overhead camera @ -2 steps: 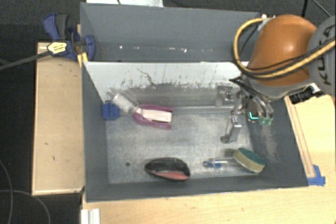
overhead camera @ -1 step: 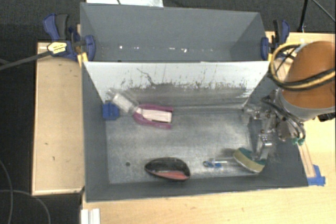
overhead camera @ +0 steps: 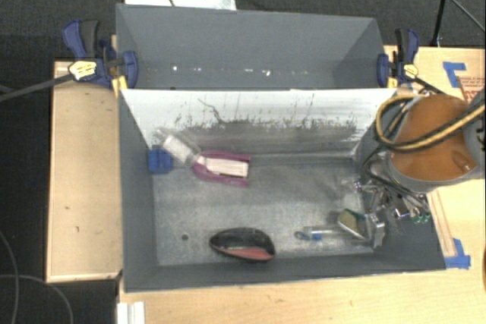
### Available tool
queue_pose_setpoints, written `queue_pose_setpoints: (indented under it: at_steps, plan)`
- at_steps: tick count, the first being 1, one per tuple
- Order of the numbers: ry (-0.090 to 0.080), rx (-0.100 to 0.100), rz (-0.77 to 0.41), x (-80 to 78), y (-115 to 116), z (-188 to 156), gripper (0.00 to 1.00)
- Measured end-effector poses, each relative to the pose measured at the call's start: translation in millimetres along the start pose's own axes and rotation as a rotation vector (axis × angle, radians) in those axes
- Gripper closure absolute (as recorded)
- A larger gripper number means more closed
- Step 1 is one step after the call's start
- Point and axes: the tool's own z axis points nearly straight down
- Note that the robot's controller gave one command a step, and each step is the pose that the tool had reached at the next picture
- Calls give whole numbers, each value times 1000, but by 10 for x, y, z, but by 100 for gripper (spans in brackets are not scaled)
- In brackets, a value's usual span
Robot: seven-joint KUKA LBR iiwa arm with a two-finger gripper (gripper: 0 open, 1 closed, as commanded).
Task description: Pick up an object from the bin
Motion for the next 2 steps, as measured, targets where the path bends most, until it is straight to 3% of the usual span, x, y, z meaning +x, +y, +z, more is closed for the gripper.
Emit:
queue_pose_setpoints:
  at_steps: [1, 2]
  plan:
    - [-15, -4, -111, 53, -121, -27, 0]
    - [-7, 7, 389, 164, 152, -16, 0]
